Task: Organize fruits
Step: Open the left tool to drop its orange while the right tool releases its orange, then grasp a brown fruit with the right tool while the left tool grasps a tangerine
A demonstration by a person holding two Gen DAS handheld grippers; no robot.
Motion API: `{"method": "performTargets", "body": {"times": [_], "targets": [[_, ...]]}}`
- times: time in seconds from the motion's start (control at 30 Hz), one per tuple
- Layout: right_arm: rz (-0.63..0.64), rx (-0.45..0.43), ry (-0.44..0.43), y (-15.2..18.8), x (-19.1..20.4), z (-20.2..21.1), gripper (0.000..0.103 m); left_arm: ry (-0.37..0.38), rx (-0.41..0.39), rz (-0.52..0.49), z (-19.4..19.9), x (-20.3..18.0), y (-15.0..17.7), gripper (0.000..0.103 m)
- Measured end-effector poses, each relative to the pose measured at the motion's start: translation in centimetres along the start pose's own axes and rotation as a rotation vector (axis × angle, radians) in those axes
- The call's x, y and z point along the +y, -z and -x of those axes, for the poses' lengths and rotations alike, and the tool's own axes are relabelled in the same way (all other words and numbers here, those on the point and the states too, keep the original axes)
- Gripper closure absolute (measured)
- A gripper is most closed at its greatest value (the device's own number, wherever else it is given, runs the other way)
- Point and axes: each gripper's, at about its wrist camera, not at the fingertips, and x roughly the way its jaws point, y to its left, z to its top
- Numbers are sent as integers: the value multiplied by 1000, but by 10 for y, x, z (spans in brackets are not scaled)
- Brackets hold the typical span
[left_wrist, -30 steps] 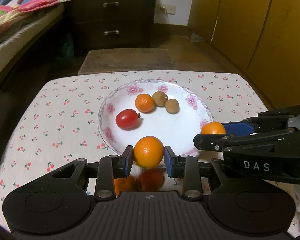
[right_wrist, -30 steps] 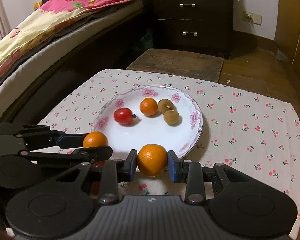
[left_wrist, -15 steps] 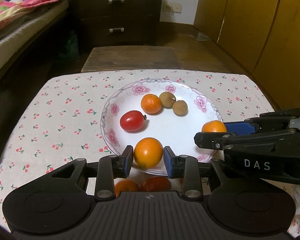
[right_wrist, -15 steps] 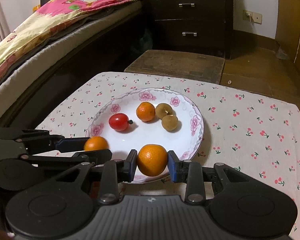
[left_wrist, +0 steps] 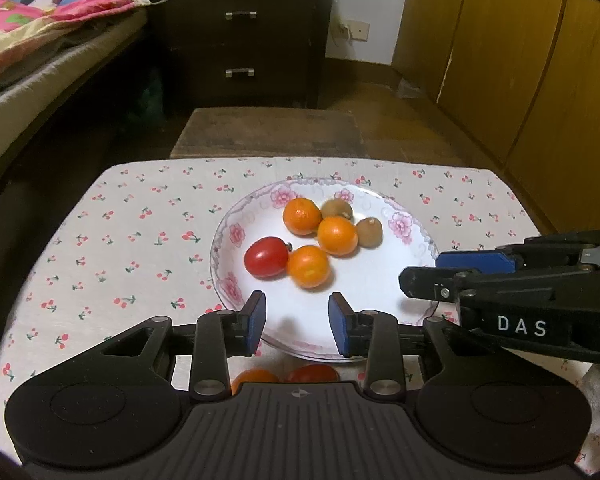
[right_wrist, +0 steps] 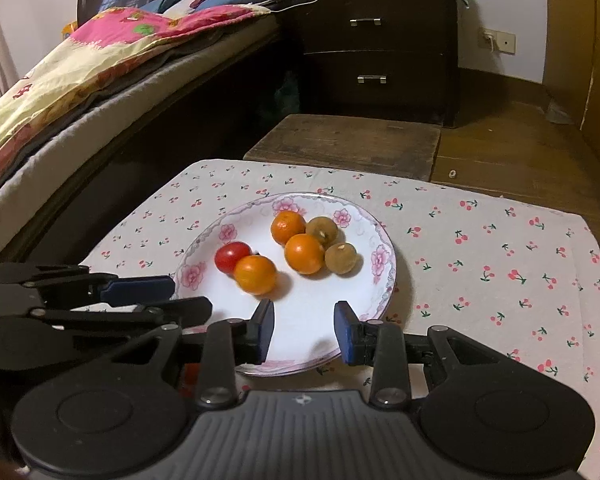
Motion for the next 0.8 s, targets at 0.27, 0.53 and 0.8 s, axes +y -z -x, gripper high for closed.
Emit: {"method": "performTargets", "body": {"times": [0.27, 0.53, 0.8], "targets": [[20, 4, -14, 8, 12, 12, 69, -4, 2, 5, 11, 6, 7, 59], [63, 40, -53, 30, 35, 23, 69, -12, 7, 9, 26, 16, 19, 57], [95, 100, -79, 52, 50, 20, 69, -6, 14, 34, 39, 29, 32, 56]]}}
